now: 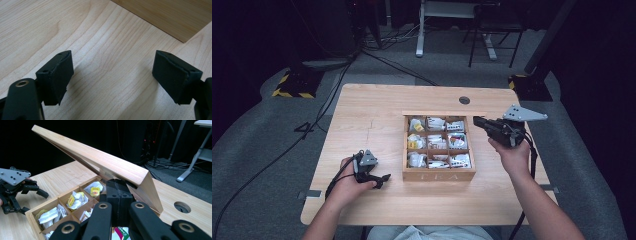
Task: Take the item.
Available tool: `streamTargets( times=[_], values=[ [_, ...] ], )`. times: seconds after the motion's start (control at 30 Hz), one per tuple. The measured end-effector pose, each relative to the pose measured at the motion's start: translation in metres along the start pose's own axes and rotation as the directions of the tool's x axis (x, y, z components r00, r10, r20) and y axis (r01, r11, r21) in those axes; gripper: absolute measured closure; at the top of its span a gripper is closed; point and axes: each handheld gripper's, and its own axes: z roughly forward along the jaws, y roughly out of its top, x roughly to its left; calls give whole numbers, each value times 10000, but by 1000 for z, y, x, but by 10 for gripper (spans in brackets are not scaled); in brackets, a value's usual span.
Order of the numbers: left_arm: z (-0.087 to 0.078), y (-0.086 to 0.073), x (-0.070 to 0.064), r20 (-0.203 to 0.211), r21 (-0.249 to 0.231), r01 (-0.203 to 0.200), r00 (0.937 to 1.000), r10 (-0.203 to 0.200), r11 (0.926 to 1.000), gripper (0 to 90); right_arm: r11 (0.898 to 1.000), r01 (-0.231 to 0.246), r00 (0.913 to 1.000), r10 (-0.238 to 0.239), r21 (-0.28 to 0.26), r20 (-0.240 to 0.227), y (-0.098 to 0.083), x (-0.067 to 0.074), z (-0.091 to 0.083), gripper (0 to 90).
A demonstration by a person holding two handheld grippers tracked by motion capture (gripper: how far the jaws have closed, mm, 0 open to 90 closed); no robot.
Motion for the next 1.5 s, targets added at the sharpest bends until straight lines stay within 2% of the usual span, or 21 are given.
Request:
streamTargets(
  times=[0.1,0.43,0.67,0.8,1.03,1.13,1.2,1.5],
  values=[
    [-2,3,0,125,128,73,9999,-75,9999,222,10000,3,10000,-3,8,-11,0,0,0,900],
    [-19,20,-1,388,-592,19,9992,4,9982,250,10000,-23,10000,23,50,-13,2,-1,1,900],
    [-27,29,-3,494,-785,14,9988,25,9969,259,10000,-13,10000,13,86,-47,3,-2,1,900],
    [-33,38,-4,467,-1029,-89,9988,138,9947,265,9999,-11,10000,12,141,-77,4,-2,1,900],
    [-45,55,-9,901,-1554,-65,9957,208,9878,283,9998,-11,10000,12,204,-60,6,-3,1,900],
    [-48,63,-11,889,-1647,-202,9954,353,9861,287,9996,-33,10000,35,278,-84,7,-3,1,900],
    [-49,69,-13,884,-1697,-320,9949,475,9850,288,9996,-23,10000,25,278,-89,7,-3,1,900],
    [-37,97,-23,1393,-1985,-686,9854,974,9777,296,9996,-56,9999,59,272,-106,7,-4,1,900]
  ],
)
